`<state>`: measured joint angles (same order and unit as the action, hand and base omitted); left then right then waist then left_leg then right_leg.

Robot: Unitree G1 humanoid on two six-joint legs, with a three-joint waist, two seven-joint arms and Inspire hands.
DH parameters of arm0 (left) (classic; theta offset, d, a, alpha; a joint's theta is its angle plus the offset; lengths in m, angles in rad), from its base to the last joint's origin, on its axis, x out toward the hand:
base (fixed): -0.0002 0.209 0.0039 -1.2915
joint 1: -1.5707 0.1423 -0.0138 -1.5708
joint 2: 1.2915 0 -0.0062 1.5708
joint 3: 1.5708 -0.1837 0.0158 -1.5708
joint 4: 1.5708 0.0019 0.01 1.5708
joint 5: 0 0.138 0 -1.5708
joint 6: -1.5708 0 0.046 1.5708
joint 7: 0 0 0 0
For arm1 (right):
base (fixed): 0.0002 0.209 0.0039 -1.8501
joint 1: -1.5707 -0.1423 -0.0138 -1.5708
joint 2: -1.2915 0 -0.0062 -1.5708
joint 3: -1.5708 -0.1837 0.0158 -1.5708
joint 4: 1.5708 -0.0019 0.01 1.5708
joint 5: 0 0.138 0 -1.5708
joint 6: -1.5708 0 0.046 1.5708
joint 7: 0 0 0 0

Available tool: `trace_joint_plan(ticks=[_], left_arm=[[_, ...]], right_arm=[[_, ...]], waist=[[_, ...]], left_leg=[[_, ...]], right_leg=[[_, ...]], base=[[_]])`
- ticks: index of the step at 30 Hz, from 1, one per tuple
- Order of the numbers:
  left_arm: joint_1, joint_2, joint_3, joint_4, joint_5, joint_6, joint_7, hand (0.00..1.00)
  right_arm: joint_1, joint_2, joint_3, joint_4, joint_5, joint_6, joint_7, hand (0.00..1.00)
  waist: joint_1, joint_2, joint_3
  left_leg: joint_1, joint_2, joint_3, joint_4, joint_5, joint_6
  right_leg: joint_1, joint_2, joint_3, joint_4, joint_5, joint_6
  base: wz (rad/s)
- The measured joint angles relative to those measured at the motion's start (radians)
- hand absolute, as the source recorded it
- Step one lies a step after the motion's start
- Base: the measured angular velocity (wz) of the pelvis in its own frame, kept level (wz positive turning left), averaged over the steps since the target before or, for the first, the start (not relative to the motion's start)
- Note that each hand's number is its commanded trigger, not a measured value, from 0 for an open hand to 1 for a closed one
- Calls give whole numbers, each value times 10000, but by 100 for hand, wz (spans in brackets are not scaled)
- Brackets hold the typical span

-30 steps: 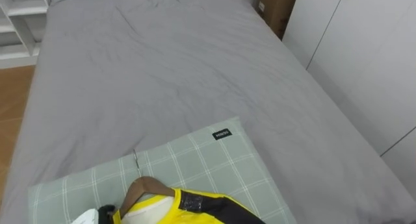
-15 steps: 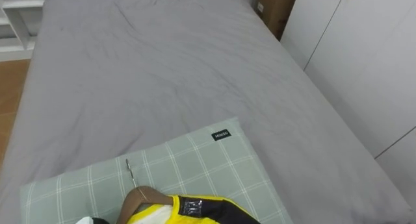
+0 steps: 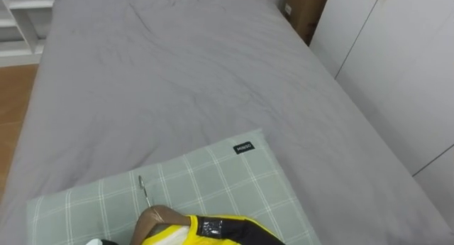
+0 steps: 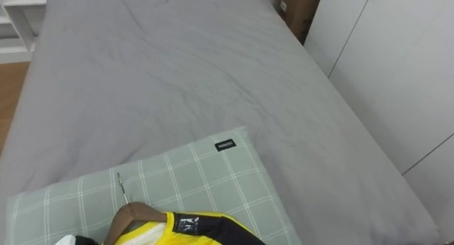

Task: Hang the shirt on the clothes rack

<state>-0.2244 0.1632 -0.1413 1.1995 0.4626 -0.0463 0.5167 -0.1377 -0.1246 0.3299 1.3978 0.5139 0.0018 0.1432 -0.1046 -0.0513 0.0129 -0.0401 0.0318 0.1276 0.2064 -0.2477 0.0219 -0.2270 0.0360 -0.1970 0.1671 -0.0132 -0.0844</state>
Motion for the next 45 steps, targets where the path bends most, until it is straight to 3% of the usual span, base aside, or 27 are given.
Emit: trace_joint_plan(ticks=[8,13,16,22,25,28,29,30,32,39,45], left_arm=[[25,-88,-16,-32,-82,13,2,100],[176,-172,-218,-100,-611,12,11,100],[275,-173,-194,-539,-1190,14,23,100],[567,-79,-179,-1881,-1681,-29,34,100],[683,-67,-183,-2276,-1791,-49,32,100],[1127,8,-169,-3606,-1985,15,27,100],[1249,55,-173,-4183,-1989,14,26,100],[1360,111,-172,-4694,-1995,12,26,100],[1388,195,-163,-5330,-2042,-4,27,100],[1389,434,145,-6554,-2386,-312,36,100],[1588,588,243,-7439,-2375,-400,219,100]], right_arm=[[45,-3,-7,-2,47,-5,-177,0],[112,-40,-15,-5,76,-60,-237,0],[114,-41,-36,-7,73,-153,-227,0],[430,-55,-507,-80,-56,-312,-300,0],[595,-82,-794,-164,-124,-362,-369,0],[918,-185,-1265,-506,-515,-364,-386,0],[996,-242,-1515,-546,-635,-376,-398,0],[1074,-301,-1662,-603,-778,-400,-459,0],[1207,-324,-1847,-693,-959,-552,-581,0],[1590,-358,-2351,-888,-964,-592,-754,0],[1877,-423,-2619,-888,-1138,-658,-778,0]], waist=[[-10,55,-7],[1,261,27],[13,270,25],[6,323,23],[-1,439,-27],[-12,532,-53],[-9,586,-24],[-5,648,-61],[-18,718,-40],[-15,720,-60],[-5,631,-142]], left_leg=[[9,-11,-22,-3,0,0],[351,5,-23,-113,0,0],[346,13,-24,-107,1,-1],[704,75,-119,-120,0,-1],[965,68,-145,-239,0,0],[1132,64,-204,-278,-1,0],[1231,63,-209,-286,0,1],[1286,62,-190,-287,-1,1],[1458,72,-178,-369,-1,1],[1772,71,-189,-546,-27,-17],[1798,81,-187,-536,-35,-80]], right_leg=[[23,-5,-3,-20,14,11],[368,32,-11,-151,10,33],[369,28,-20,-139,3,39],[769,17,-101,-162,-55,68],[967,22,-93,-164,-68,84],[1123,24,-94,-165,-68,85],[1209,23,-95,-165,-68,85],[1250,18,-82,-154,-70,87],[1391,31,-77,-151,-77,91],[1545,62,-39,65,-217,81],[1556,137,-26,57,-180,-21]], base=[[0],[0],[0],[4],[0],[0],[0],[0],[0],[0],[0]])
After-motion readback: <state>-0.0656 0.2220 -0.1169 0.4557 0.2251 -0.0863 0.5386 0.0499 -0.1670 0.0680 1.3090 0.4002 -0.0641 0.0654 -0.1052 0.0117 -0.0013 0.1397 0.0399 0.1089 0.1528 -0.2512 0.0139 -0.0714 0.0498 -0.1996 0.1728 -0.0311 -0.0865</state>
